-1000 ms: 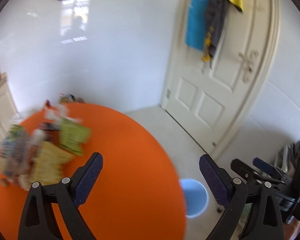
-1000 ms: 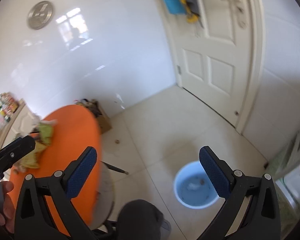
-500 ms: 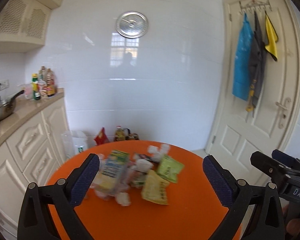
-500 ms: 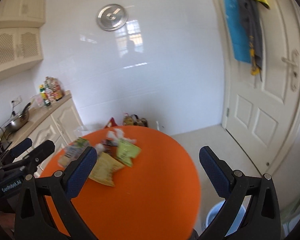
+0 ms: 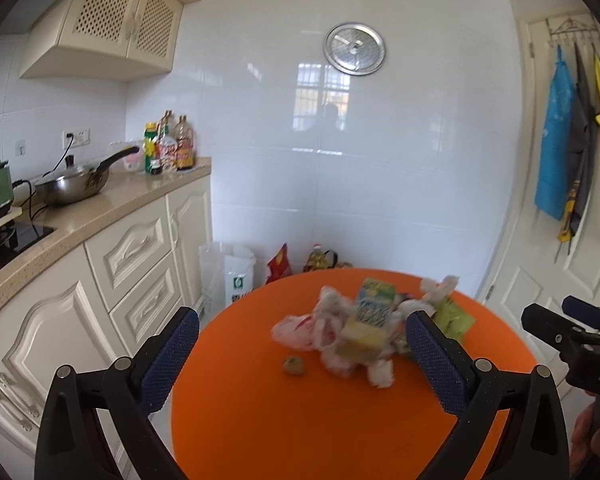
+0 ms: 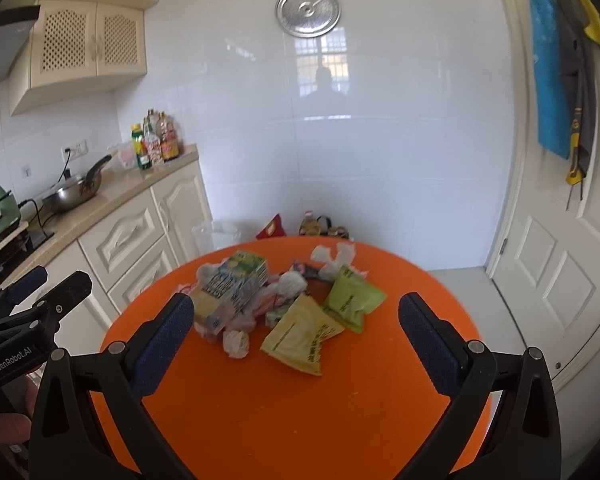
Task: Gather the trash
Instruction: 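Move both grippers back to the orange table, then grasp the crumpled paper wad with the right gripper while the left gripper grasps the brown ball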
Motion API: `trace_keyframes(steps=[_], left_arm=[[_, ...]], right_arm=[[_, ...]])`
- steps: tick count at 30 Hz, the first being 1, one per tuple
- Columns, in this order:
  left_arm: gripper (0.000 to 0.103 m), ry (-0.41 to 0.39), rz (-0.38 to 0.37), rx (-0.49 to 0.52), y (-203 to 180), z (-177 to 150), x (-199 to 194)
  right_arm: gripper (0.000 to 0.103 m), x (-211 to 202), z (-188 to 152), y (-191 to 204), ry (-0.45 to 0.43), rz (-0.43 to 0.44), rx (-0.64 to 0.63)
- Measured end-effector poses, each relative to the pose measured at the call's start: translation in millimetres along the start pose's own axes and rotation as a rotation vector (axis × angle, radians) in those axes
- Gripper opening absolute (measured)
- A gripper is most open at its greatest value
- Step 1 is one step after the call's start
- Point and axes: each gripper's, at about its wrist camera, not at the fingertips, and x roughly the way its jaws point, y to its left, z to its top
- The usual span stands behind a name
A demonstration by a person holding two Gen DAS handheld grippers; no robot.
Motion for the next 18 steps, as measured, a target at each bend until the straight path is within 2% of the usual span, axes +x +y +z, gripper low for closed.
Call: trace_keyframes(steps=[3,6,7,8,12,13,14,15,18], left_arm=[[0.102,0.040,0.015,-0.002,-4.6,-1.5,14.6],[0.102,0.088,0.024,0.004,-14.5,14.5,39.1],[0.102,0.111,0.027,0.008,-16.0,8.8,45.4],[0.102,0.129,0.026,0.011,-17.4,22.9,60.5],[0.102,0.222,0.019,0.036,-21.3,28.7,104.0],[0.102,0.250,0.021,0.039,-21.1,33.3,118.1],[0.102,0.268,0.026,0.041,-14.1,52.0,141.0],[0.101,0.284,0.035,0.045,-15.2,51.4,150.5],[0.100,0.319,0.030,0.037,-11.8,62.9,182.3]], right_arm=[[0.103,22.7,-7.2,11.1,0.056,0.019,-0.027],[0.103,45.7,-14.7,23.8,0.108,0.042,-0.053],[0.103,55.3,-18.2,29.4,0.131,0.050,-0.069],[0.102,63.7,-21.4,34.3,0.149,0.057,-0.084],[0.085,95.6,-31.0,49.8,0.223,0.085,-0.111],[0.079,104.2,-33.9,53.2,0.244,0.097,-0.122],[0.075,111.6,-36.2,56.6,0.265,0.107,-0.131],[0.069,120.9,-39.8,59.5,0.291,0.119,-0.139],[0.063,140.0,-45.9,64.7,0.336,0.135,-0.151]])
